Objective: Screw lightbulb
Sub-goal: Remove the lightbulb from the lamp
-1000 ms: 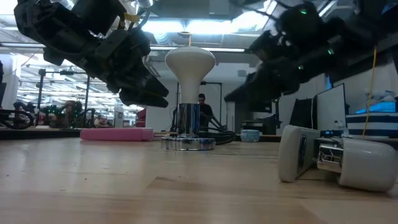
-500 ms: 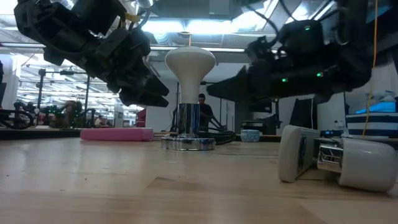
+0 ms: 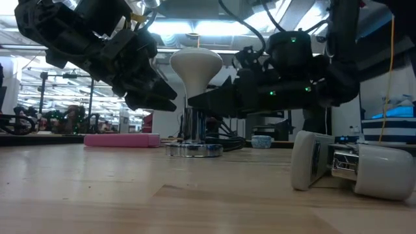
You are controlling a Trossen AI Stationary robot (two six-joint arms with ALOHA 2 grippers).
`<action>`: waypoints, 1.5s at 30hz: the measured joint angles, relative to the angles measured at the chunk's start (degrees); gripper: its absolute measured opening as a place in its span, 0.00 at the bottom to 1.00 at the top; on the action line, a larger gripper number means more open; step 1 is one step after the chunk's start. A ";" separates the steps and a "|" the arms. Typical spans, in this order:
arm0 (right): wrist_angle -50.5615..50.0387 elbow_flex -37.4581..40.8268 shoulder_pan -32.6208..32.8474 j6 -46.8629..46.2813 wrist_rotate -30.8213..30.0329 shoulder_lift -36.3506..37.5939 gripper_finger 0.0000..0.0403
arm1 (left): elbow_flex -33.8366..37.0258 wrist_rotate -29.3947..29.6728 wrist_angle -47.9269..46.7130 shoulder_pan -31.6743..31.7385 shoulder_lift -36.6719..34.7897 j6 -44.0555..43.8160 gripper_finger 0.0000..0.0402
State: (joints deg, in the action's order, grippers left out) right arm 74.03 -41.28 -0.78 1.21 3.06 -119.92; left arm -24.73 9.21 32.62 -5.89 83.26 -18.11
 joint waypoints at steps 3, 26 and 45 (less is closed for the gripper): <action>0.02 -0.52 0.00 0.04 -0.02 -0.30 0.60 | 0.00 0.00 0.02 0.00 0.00 -0.07 0.63; 0.86 -0.50 0.00 0.55 -1.06 -0.33 0.60 | 0.00 0.00 0.00 0.00 0.00 -1.66 0.63; -11.41 -8.22 0.00 0.60 -2.81 -0.24 0.60 | 0.00 0.02 -0.02 -0.02 0.02 -4.70 0.63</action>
State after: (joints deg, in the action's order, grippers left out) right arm 62.62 -49.49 -0.78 1.81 0.25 -120.16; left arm -24.73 9.23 32.60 -5.91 83.29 -22.80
